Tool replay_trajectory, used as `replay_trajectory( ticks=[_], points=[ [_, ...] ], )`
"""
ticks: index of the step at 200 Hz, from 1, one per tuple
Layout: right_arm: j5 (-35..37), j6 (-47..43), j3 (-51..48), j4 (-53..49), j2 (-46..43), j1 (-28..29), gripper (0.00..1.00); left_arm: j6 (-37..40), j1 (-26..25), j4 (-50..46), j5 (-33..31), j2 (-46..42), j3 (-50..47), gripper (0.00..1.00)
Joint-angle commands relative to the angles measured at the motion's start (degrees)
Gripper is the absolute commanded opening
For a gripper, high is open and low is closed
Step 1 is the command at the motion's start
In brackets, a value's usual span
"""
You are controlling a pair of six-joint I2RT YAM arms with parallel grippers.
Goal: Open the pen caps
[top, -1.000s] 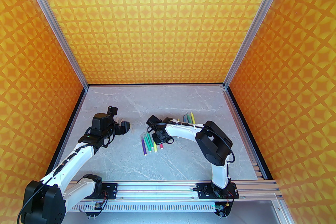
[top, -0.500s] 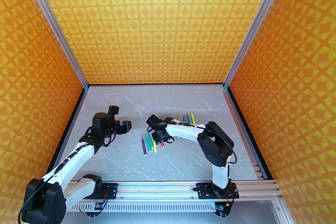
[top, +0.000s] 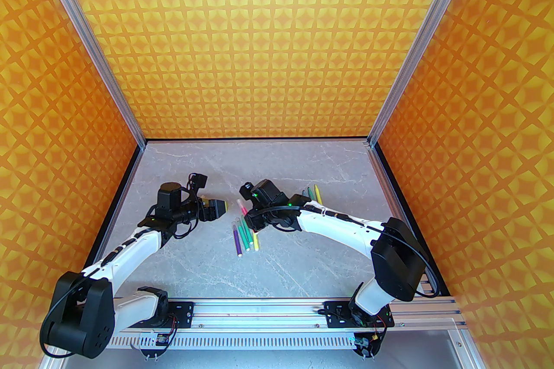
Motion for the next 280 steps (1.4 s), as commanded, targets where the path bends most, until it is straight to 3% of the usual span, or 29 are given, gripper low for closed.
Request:
replay_trajectory(
  ticks=[1, 63, 100, 200, 221, 241, 280],
  points=[
    [-5.85, -2.87, -0.73, 5.44, -2.27, 0.03, 0.0, -3.71, -0.4, 4.71, 6.58, 0.93, 1.42, 0.79],
    [-8.61, -4.07, 0.34, 7.71, -1.86, 0.35, 0.0, -6.22, -1.21, 6.76, 9.14, 1.41, 2.42, 0.68],
    [-8.49, -4.32, -0.16, 8.24, -1.94, 0.48, 0.0, -6.37, -1.54, 6.41, 10.07, 1.33, 2.83, 0.53],
    [-8.38, -5.43, -0.47, 8.73, -2.05, 0.48, 0.0, -6.43, -2.16, 6.3, 10.68, 2.3, 3.69, 0.25],
    [-7.0, -5.76, -1.0, 8.86, -2.56, 0.4, 0.09, -6.54, -2.16, 6.31, 10.7, 2.47, 3.88, 0.19],
    [-6.26, -5.44, -1.91, 10.59, -2.59, 0.44, 0.32, -7.09, -2.16, 6.54, 10.74, 2.78, 4.13, 0.13],
    [-7.59, -4.39, -2.24, 14.37, -0.63, 0.43, 0.37, -8.78, -2.25, 7.87, 11.72, 2.4, 4.47, 0.08]
  ],
)
